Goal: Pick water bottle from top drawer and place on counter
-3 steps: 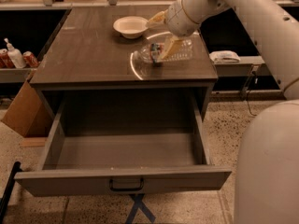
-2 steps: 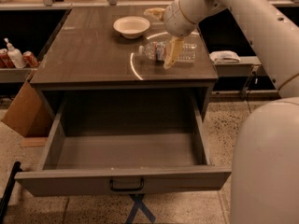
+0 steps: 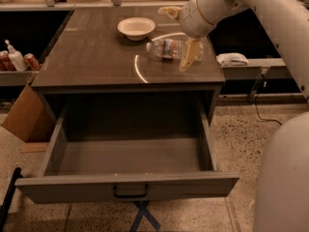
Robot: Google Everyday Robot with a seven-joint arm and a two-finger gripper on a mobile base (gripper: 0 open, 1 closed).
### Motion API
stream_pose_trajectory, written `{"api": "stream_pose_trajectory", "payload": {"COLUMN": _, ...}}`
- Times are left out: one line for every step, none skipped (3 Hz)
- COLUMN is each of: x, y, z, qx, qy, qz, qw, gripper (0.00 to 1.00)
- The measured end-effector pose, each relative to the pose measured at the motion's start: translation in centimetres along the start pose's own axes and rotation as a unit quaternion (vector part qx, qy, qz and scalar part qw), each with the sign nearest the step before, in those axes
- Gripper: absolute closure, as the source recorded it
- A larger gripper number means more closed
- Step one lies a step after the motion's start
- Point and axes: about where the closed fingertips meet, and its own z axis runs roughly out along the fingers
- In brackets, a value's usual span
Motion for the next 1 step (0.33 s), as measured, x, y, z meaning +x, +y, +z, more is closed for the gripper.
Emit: {"api": "stream_pose_trajectory", "payload": {"x": 1.79, "y": 2.31, "z": -3.73, "qx": 0.015, "qy": 0.023, "qz": 0.015, "qw": 0.9995, "gripper": 0.0}}
